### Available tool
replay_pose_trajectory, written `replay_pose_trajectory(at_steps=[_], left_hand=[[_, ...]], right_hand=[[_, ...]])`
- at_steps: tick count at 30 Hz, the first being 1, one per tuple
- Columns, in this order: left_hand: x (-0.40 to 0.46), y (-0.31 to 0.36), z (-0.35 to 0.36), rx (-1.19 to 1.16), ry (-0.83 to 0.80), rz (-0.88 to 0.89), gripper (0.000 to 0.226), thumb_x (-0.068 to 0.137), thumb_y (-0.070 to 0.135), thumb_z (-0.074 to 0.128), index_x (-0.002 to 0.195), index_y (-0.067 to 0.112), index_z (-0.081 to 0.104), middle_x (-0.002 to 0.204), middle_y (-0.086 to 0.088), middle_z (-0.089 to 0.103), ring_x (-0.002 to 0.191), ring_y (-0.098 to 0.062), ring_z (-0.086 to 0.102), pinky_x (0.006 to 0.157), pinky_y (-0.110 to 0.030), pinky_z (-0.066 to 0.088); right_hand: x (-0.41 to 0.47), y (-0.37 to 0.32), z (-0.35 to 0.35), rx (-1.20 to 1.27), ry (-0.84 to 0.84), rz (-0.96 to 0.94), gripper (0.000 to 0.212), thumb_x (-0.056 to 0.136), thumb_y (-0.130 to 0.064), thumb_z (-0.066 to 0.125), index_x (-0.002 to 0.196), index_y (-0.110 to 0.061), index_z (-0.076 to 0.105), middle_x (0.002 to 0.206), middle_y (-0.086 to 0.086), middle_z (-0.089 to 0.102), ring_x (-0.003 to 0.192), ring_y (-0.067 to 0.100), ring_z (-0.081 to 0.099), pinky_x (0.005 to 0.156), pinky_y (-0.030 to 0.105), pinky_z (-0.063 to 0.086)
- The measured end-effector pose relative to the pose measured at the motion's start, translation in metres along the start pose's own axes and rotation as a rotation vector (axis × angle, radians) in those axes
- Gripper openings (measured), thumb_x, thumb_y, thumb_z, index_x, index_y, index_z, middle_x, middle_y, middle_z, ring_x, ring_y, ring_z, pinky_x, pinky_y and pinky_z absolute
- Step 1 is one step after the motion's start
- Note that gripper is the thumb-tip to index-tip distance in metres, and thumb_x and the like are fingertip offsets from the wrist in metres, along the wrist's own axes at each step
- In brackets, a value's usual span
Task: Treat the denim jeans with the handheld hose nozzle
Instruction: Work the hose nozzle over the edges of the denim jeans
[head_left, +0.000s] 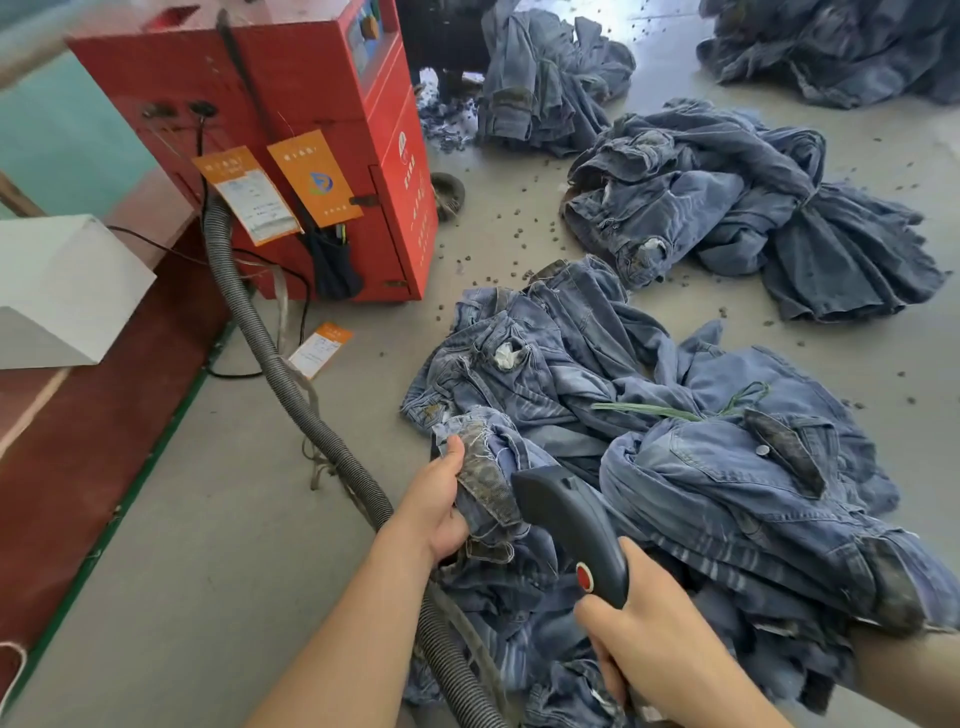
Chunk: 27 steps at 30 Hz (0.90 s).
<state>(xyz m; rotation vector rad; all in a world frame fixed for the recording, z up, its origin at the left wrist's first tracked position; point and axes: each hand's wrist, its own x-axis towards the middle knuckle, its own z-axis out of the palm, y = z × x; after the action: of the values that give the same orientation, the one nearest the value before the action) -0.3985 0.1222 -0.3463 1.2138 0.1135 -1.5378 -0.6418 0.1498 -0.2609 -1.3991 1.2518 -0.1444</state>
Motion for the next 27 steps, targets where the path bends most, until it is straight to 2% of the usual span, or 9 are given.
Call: replay_pose_trajectory(at_steps=[2,4,8,11,16,20,23,25,27], left_hand=[[0.005,0.002,0.002,0.017,0.006,0.009,0.050,0.109,0.044,0.039,0.130,0.005,0.062,0.114,-0.023,0.075,0.099,-0.037,0.076,0.072,-0.049,0.063],[0.007,0.001,0.000,0.056,0.015,0.014,0.052,0.110,0.046,0.037,0.136,0.008,0.060,0.121,-0.023,0.073,0.109,-0.038,0.073,0.079,-0.049,0.062],[0.004,-0.006,-0.007,0.071,0.002,0.019,0.049,0.110,0.043,0.035,0.140,0.009,0.055,0.124,-0.025,0.071,0.112,-0.040,0.070,0.088,-0.056,0.060],[0.005,-0.002,-0.007,0.088,-0.014,0.030,0.046,0.110,0.043,0.035,0.139,0.012,0.055,0.123,-0.023,0.072,0.115,-0.041,0.069,0.098,-0.061,0.054],[0.006,-0.003,-0.003,0.086,-0.042,0.021,0.047,0.112,0.044,0.032,0.140,0.015,0.055,0.120,-0.022,0.073,0.106,-0.039,0.073,0.076,-0.053,0.062],[0.005,-0.008,-0.009,0.062,-0.086,-0.011,0.052,0.111,0.046,0.030,0.139,0.012,0.057,0.124,-0.024,0.071,0.109,-0.040,0.072,0.077,-0.053,0.062],[0.006,-0.003,-0.011,0.078,-0.096,-0.005,0.051,0.110,0.048,0.032,0.138,0.013,0.056,0.123,-0.022,0.072,0.108,-0.038,0.073,0.077,-0.053,0.062],[0.007,0.000,-0.009,0.079,-0.098,-0.001,0.050,0.111,0.047,0.031,0.140,0.014,0.054,0.123,-0.022,0.072,0.109,-0.039,0.073,0.078,-0.053,0.062],[0.008,-0.001,-0.007,0.071,-0.102,-0.008,0.051,0.111,0.047,0.030,0.143,0.013,0.053,0.126,-0.022,0.071,0.111,-0.039,0.071,0.079,-0.055,0.062]], right_hand=[[-0.002,-0.004,0.005,-0.140,0.000,0.011,0.019,0.073,-0.033,0.056,0.088,-0.024,0.048,0.053,-0.004,0.059,0.041,0.015,0.056,0.047,0.028,0.042],[0.003,-0.014,0.010,-0.247,0.005,-0.004,0.017,0.075,-0.033,0.058,0.087,-0.026,0.048,0.058,-0.004,0.062,0.044,0.012,0.057,0.050,0.031,0.046],[0.028,-0.039,0.003,-0.016,0.058,-0.063,0.011,0.088,-0.010,0.059,0.096,-0.015,0.051,0.061,0.008,0.061,0.044,0.025,0.056,0.044,0.032,0.043],[0.022,-0.039,-0.013,0.137,0.062,-0.049,0.011,0.089,-0.007,0.056,0.095,-0.012,0.049,0.058,0.010,0.057,0.042,0.025,0.051,0.045,0.033,0.042],[0.010,-0.029,0.005,-0.169,-0.022,-0.041,0.017,0.076,-0.023,0.058,0.090,-0.018,0.051,0.050,0.002,0.059,0.037,0.021,0.055,0.044,0.028,0.041],[0.038,-0.044,0.005,-0.084,0.051,-0.080,0.012,0.089,-0.013,0.059,0.096,-0.010,0.050,0.061,0.010,0.059,0.041,0.025,0.055,0.044,0.034,0.044],[0.021,-0.041,-0.009,0.036,0.046,-0.074,0.024,0.076,-0.029,0.062,0.091,-0.016,0.049,0.055,0.006,0.057,0.039,0.024,0.053,0.044,0.029,0.041],[0.004,-0.028,-0.010,-0.106,0.016,-0.049,0.023,0.067,-0.037,0.057,0.085,-0.025,0.050,0.051,-0.003,0.058,0.039,0.016,0.055,0.044,0.024,0.041],[-0.003,-0.019,-0.005,-0.261,-0.015,-0.012,0.021,0.069,-0.034,0.056,0.087,-0.025,0.052,0.054,-0.005,0.061,0.041,0.009,0.056,0.045,0.024,0.042]])
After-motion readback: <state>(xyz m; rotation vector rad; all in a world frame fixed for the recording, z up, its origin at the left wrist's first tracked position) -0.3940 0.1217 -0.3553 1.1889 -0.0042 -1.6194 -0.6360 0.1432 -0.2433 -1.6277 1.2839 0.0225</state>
